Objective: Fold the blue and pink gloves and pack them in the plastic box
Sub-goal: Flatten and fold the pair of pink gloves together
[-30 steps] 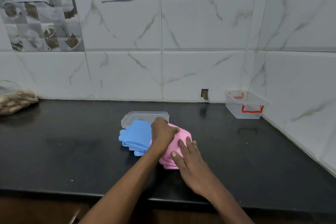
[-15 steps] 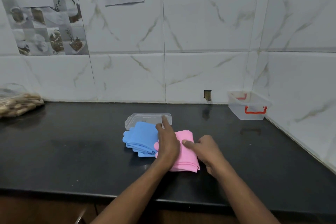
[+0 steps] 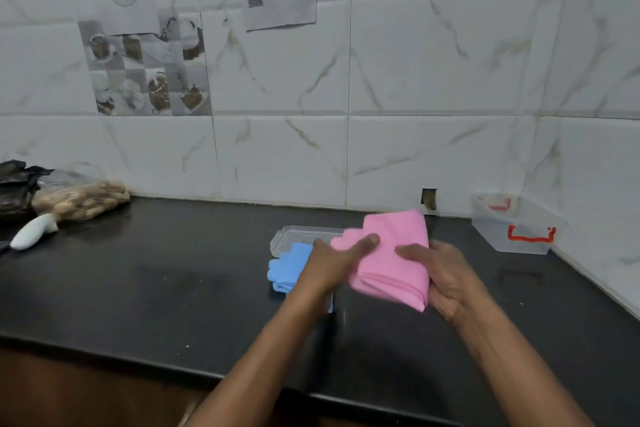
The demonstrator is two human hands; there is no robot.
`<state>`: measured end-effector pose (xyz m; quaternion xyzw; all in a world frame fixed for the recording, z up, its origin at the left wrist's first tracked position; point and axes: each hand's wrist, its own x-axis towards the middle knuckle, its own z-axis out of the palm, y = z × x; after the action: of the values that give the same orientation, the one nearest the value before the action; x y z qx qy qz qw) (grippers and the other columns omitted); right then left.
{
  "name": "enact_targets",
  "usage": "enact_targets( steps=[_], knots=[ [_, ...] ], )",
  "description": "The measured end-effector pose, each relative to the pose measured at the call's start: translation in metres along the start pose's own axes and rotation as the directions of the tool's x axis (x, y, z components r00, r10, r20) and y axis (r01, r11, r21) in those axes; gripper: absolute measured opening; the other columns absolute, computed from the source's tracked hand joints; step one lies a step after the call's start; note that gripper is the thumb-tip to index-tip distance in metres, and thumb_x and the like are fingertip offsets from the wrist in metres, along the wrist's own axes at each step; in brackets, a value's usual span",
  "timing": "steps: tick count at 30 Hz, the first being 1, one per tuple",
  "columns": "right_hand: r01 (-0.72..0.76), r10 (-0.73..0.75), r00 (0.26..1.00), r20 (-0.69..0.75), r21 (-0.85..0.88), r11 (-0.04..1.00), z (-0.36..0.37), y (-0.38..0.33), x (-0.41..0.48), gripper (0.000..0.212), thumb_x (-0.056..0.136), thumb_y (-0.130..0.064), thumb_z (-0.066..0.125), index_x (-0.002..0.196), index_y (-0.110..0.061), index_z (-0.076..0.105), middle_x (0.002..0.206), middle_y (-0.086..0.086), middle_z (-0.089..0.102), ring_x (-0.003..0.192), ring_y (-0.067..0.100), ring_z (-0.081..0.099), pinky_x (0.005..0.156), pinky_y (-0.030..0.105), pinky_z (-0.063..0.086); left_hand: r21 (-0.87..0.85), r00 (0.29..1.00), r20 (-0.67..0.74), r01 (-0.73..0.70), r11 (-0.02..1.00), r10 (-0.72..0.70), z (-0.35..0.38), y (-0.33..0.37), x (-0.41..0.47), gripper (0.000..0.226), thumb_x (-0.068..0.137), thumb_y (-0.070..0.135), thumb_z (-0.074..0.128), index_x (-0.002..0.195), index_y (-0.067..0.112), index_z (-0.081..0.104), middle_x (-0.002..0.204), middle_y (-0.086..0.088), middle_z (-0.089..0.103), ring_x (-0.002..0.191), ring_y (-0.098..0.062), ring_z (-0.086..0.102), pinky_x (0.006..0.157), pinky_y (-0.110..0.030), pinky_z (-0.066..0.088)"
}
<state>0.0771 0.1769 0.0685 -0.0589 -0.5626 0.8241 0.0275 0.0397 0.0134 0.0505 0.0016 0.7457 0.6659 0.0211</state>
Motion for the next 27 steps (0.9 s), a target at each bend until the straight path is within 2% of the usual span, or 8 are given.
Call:
enact_targets(
  steps=[3, 5, 12, 15, 18, 20, 23, 27],
  knots=[
    [-0.005, -0.002, 0.998, 0.063, 0.104, 0.995, 0.028, -0.007, 0.016, 0.043, 0.081, 0.016, 0.063, 0.122, 0.017, 0.051, 0.118, 0.037, 0.061, 0.107, 0.054, 0.061, 0.092, 0.068, 0.047, -0.351, 0.941, 0.305, 0.256, 0.901, -0.149, -0.025, 0.018, 0.010, 0.071, 0.065, 0.041, 0.088, 0.120, 0.005, 0.061, 0.112, -0.019, 0.072, 0.098, -0.037, 0.071, 0.082, -0.056, 0.057],
    [-0.037, 0.028, 0.997, 0.073, 0.127, 0.991, 0.050, -0.002, 0.030, 0.037, 0.082, 0.017, 0.061, 0.117, 0.021, 0.052, 0.119, 0.040, 0.059, 0.110, 0.053, 0.059, 0.095, 0.067, 0.044, -0.389, 0.946, 0.288, 0.255, 0.885, -0.146, -0.045, 0.028, 0.025, 0.056, 0.073, 0.019, 0.083, 0.121, 0.002, 0.059, 0.114, -0.025, 0.070, 0.104, -0.039, 0.068, 0.088, -0.058, 0.054],
    [-0.036, 0.040, 0.999, 0.006, -0.333, 0.942, 0.102, 0.048, 0.080, 0.052, 0.084, -0.006, 0.072, 0.129, 0.009, 0.048, 0.127, 0.026, 0.059, 0.110, 0.038, 0.062, 0.092, 0.047, 0.054, 0.045, 0.977, -0.091, 0.199, 0.979, -0.195, -0.091, 0.019, 0.067, 0.029, 0.074, 0.001, 0.079, 0.096, -0.007, 0.061, 0.099, -0.025, 0.071, 0.084, -0.034, 0.070, 0.084, -0.045, 0.059],
    [0.018, -0.049, 0.999, -0.019, -0.754, 0.657, 0.111, 0.068, 0.086, 0.061, 0.087, -0.023, 0.069, 0.136, 0.000, 0.042, 0.133, 0.019, 0.056, 0.116, 0.032, 0.059, 0.082, 0.028, 0.048, 0.319, 0.967, -0.237, 0.164, 0.933, -0.089, -0.092, -0.004, 0.073, 0.038, 0.075, 0.015, 0.082, 0.098, -0.005, 0.060, 0.085, -0.019, 0.070, 0.064, -0.023, 0.066, 0.052, -0.027, 0.053],
    [0.041, -0.170, 0.985, -0.025, -0.926, 0.375, 0.119, 0.089, 0.080, 0.076, 0.092, -0.040, 0.057, 0.152, -0.014, 0.019, 0.145, 0.019, 0.032, 0.126, 0.038, 0.045, 0.096, 0.040, 0.043, 0.737, 0.977, -0.214, 0.146, 0.660, 0.022, -0.091, -0.034, 0.078, 0.083, 0.086, 0.041, 0.068, 0.151, 0.013, 0.026, 0.151, -0.026, 0.032, 0.137, -0.040, 0.037, 0.109, -0.049, 0.037],
    [0.055, -0.204, 0.979, 0.022, -0.986, 0.156, 0.121, 0.103, 0.073, 0.073, 0.095, -0.049, 0.043, 0.155, -0.027, 0.008, 0.155, 0.017, 0.014, 0.137, 0.042, 0.027, 0.104, 0.054, 0.032, 0.876, 0.978, -0.082, -0.022, 0.481, 0.193, -0.090, -0.047, 0.080, 0.077, 0.095, 0.035, 0.055, 0.154, 0.040, 0.007, 0.164, -0.013, -0.002, 0.150, -0.036, 0.001, 0.116, -0.062, 0.008],
    [0.068, -0.144, 0.988, 0.056, -0.995, 0.077, 0.115, 0.110, 0.076, 0.065, 0.100, -0.042, 0.028, 0.157, -0.022, 0.004, 0.163, 0.015, -0.006, 0.149, 0.040, -0.001, 0.116, 0.063, 0.002, 0.914, 0.906, 0.276, -0.351, 0.205, 0.321, -0.091, -0.052, 0.085, 0.058, 0.102, 0.017, 0.036, 0.151, 0.045, 0.022, 0.165, 0.002, -0.002, 0.152, -0.019, 0.000, 0.115, -0.063, -0.005],
    [0.086, 0.074, 0.991, 0.109, -0.962, 0.261, 0.104, 0.098, 0.084, 0.065, 0.103, -0.044, 0.017, 0.157, -0.018, -0.008, 0.161, 0.018, -0.021, 0.151, 0.036, -0.005, 0.120, 0.055, -0.004, 0.816, 0.909, 0.407, -0.408, 0.410, 0.095, -0.102, -0.030, 0.087, 0.047, 0.105, 0.026, 0.025, 0.148, 0.044, 0.030, 0.165, 0.004, 0.006, 0.152, -0.014, 0.007, 0.118, -0.058, -0.010]
  ],
)
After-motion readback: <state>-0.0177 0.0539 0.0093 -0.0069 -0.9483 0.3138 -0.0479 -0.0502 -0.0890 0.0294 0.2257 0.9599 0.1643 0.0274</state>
